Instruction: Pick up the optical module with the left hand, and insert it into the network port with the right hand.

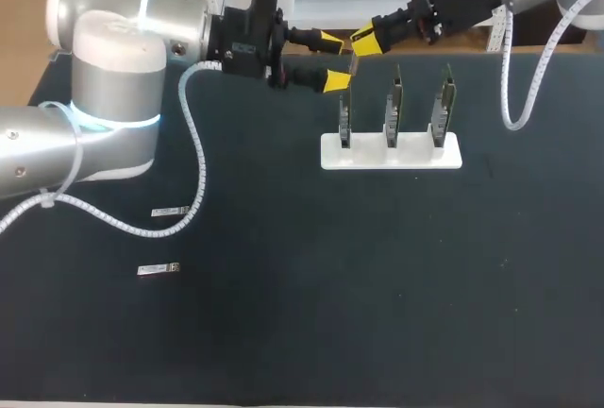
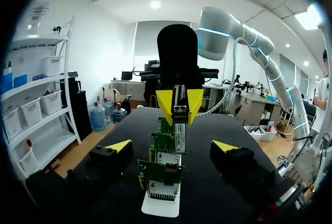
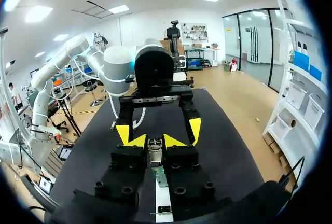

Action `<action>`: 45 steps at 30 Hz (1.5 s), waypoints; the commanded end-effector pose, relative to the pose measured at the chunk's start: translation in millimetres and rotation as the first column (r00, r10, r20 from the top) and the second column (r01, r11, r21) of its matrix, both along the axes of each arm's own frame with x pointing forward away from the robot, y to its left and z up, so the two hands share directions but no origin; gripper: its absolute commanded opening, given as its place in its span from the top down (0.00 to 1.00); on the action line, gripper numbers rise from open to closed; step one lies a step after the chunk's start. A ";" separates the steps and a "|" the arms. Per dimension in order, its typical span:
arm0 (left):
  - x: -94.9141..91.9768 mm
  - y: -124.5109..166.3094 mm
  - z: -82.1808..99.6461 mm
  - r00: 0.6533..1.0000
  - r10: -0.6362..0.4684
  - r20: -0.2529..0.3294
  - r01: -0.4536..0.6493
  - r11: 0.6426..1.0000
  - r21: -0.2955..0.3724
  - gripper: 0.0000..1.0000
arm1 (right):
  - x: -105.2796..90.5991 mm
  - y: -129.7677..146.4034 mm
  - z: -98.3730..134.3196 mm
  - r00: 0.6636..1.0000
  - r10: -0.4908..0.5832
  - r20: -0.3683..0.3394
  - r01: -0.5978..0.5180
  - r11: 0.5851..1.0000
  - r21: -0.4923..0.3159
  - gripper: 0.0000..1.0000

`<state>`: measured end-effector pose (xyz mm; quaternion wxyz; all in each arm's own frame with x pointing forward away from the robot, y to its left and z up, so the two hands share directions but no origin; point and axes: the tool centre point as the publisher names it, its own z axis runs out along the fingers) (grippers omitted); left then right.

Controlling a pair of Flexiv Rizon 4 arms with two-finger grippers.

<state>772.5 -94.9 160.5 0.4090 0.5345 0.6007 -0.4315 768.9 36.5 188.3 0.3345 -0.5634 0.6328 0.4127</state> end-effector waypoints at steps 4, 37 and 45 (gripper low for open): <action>-17.7 15.3 5.7 1.000 -0.020 0.023 0.016 0.988 0.154 0.00 | -5.4 -4.5 -0.4 1.000 -0.016 0.001 0.016 1.000 0.004 1.00; 0.6 29.3 -47.4 0.991 -0.133 0.012 0.113 0.884 0.453 0.00 | -14.7 -10.2 -2.5 1.000 -0.030 -0.008 0.030 0.999 0.026 1.00; -0.2 25.3 -50.8 0.989 -0.147 0.008 0.127 0.877 0.463 0.00 | -13.4 -12.4 -2.8 0.999 -0.033 -0.009 0.033 0.999 0.025 1.00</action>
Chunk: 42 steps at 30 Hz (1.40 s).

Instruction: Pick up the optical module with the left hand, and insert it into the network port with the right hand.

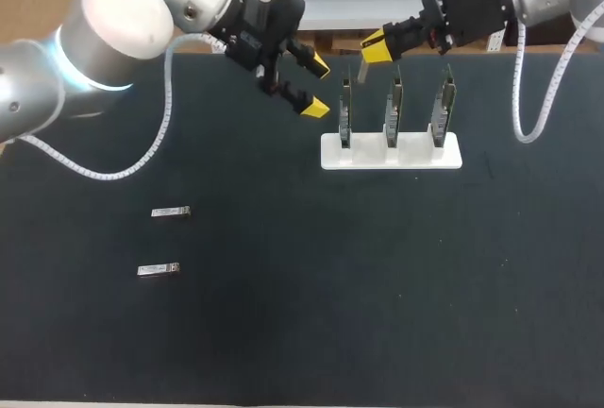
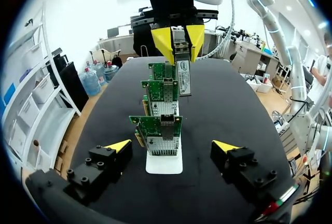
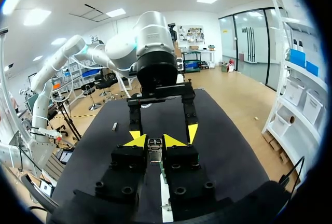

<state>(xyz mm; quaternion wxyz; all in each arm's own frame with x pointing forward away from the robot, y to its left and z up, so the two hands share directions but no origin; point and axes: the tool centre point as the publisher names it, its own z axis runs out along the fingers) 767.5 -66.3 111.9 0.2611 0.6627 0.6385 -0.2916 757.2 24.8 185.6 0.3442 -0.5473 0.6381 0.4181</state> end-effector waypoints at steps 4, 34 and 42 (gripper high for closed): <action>3.8 -3.3 -4.3 1.000 -0.019 -0.015 0.020 1.000 0.025 0.00 | -1.3 -0.6 -0.7 1.000 0.003 0.000 -0.003 1.000 -0.002 1.00; -3.6 -6.3 -14.9 0.998 -0.051 -0.045 0.053 0.998 0.043 0.00 | 0.9 1.8 -3.6 1.000 0.005 -0.005 -0.005 1.000 -0.012 1.00; -3.7 -7.2 -15.5 0.998 -0.051 -0.048 0.053 0.998 0.042 0.00 | 2.0 1.6 -3.8 1.000 0.006 -0.006 -0.006 1.000 -0.017 1.00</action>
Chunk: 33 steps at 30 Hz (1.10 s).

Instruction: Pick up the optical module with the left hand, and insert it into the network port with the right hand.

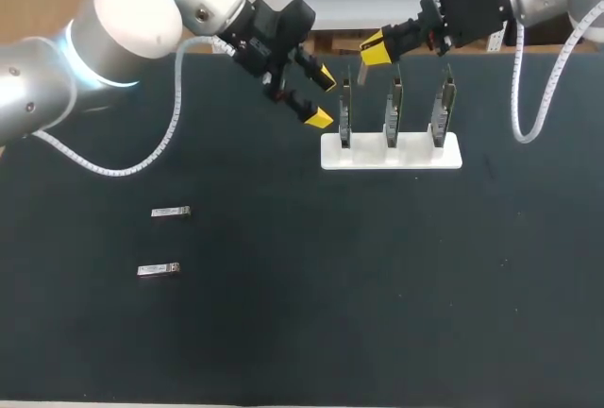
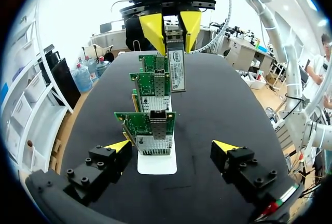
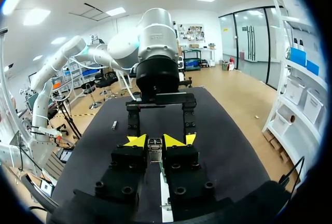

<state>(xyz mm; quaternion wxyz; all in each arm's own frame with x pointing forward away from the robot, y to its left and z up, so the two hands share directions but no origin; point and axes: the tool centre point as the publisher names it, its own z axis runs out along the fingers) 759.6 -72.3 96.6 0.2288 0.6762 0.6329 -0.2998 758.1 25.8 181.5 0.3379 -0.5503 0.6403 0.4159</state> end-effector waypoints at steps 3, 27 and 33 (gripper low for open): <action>3.4 -1.4 -1.5 1.000 -0.009 -0.011 0.009 1.000 0.021 0.00 | 1.6 1.1 0.4 1.000 0.004 -0.001 -0.004 1.000 -0.003 1.00; 3.4 -1.4 -1.5 1.000 -0.009 -0.011 0.009 1.000 0.021 0.00 | 9.8 18.9 -4.1 0.998 0.025 0.054 -0.023 0.999 -0.042 1.00; 3.4 -1.4 -1.5 1.000 -0.009 -0.011 0.009 1.000 0.021 0.00 | 9.8 19.9 -6.7 0.998 0.010 0.064 -0.007 0.999 -0.051 1.00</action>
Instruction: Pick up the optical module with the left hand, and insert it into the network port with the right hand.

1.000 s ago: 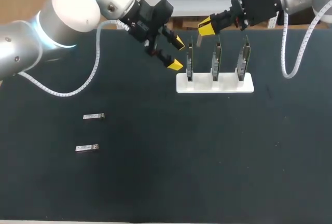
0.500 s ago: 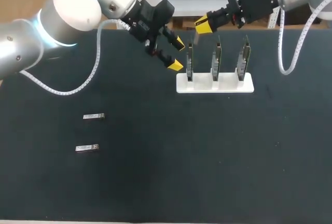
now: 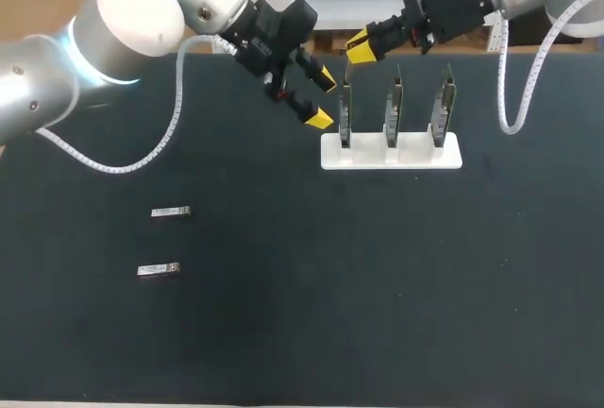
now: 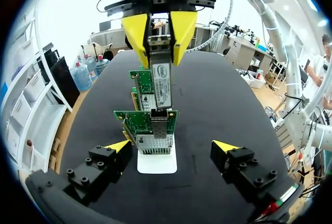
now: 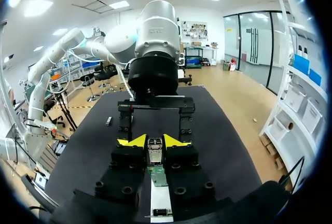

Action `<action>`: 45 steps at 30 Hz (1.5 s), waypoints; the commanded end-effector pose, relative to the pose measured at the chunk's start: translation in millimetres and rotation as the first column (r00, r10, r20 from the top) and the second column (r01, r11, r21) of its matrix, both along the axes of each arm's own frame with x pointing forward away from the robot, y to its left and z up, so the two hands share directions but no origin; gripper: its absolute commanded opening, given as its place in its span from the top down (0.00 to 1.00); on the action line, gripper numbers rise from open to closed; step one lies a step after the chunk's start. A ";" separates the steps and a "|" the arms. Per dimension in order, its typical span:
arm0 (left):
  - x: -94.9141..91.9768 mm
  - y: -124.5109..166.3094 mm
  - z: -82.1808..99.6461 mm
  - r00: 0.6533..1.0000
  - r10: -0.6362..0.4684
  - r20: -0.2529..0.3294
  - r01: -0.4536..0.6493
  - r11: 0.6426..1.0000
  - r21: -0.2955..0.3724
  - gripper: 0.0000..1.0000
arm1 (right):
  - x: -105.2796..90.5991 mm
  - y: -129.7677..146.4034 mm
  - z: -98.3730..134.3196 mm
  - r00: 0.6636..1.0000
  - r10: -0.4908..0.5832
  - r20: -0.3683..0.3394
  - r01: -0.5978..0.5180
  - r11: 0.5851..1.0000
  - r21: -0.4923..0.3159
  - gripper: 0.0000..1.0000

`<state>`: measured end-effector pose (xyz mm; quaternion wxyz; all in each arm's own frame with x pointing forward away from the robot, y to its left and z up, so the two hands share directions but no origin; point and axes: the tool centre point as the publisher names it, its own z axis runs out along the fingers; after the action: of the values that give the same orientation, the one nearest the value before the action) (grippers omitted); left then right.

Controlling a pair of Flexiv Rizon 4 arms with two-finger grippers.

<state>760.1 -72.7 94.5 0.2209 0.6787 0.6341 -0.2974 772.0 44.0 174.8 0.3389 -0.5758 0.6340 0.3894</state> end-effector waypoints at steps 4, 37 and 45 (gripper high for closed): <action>3.0 -1.0 0.6 1.000 -0.004 -0.005 0.004 1.000 0.006 0.00 | -3.7 2.7 -1.3 1.000 -0.018 0.020 0.018 1.000 -0.015 1.00; 3.0 -1.0 0.6 1.000 -0.004 -0.005 0.004 1.000 0.006 0.00 | -7.2 7.0 7.7 0.988 -0.085 0.129 0.097 0.991 -0.097 1.00; 3.0 -1.0 0.6 1.000 -0.004 -0.005 0.004 1.000 0.006 0.00 | -3.9 5.4 1.5 0.990 -0.087 0.111 0.099 0.989 -0.114 1.00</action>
<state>760.1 -72.7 94.6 0.2208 0.6788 0.6340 -0.2974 767.5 49.0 177.2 0.3557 -0.5846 0.6627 0.3042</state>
